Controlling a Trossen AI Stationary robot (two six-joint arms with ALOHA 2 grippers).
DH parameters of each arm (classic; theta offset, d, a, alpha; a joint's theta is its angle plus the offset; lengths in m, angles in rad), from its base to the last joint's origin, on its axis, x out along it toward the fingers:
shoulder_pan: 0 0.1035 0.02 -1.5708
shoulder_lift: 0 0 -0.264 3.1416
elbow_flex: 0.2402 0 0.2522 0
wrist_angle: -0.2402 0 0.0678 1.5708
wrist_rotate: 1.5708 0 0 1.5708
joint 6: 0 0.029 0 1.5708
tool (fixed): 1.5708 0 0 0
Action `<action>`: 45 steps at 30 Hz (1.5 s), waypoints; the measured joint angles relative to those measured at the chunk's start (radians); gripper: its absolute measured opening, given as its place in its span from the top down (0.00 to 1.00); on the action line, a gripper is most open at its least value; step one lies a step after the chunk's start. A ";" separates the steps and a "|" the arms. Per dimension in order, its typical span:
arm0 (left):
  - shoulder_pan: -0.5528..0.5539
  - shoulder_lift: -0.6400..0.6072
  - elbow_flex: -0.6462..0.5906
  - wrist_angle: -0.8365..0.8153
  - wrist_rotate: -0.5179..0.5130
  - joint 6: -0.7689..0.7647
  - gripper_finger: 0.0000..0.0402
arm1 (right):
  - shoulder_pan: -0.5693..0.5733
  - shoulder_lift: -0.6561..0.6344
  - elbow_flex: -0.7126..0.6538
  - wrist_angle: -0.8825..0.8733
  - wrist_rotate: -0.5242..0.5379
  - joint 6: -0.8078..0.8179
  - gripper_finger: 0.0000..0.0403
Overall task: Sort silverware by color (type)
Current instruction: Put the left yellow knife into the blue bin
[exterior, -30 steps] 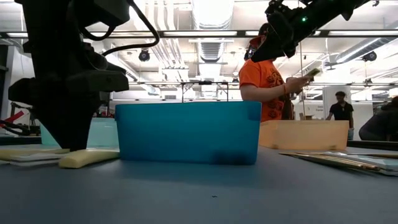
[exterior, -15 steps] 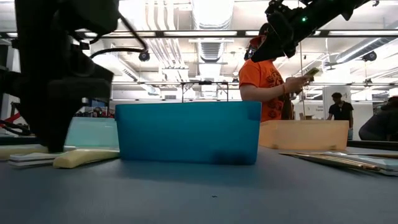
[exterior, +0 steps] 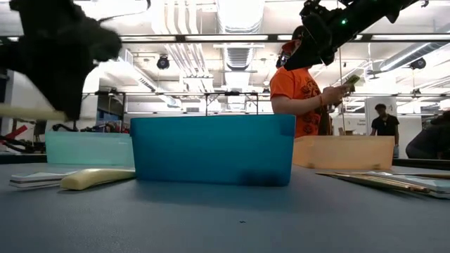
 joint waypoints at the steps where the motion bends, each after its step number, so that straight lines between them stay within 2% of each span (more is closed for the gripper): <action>1: 0.000 -0.014 0.004 0.002 -0.019 0.000 0.93 | 0.000 0.000 0.000 0.000 0.000 0.000 0.82; 7: 0.018 -0.061 0.068 0.007 -0.128 0.024 0.93 | 0.000 0.000 0.000 0.000 0.000 0.000 0.82; 12: 0.052 -0.039 0.166 0.022 -0.167 0.124 0.93 | 0.000 0.000 0.000 0.001 0.000 0.000 0.82; 18: 0.109 0.031 0.261 0.123 -0.169 0.264 0.93 | 0.000 0.000 0.000 -0.001 0.000 0.000 0.82; 22: 0.146 0.085 0.305 0.160 -0.165 0.296 0.93 | 0.000 0.000 0.000 -0.019 0.000 0.000 0.82; 31: 0.196 0.206 0.404 0.167 -0.164 0.295 0.93 | 0.000 -0.036 0.000 -0.167 0.005 0.019 0.82; 45: 0.244 0.347 0.484 0.183 -0.065 0.215 0.93 | 0.000 -0.200 -0.044 -0.166 0.004 0.028 0.82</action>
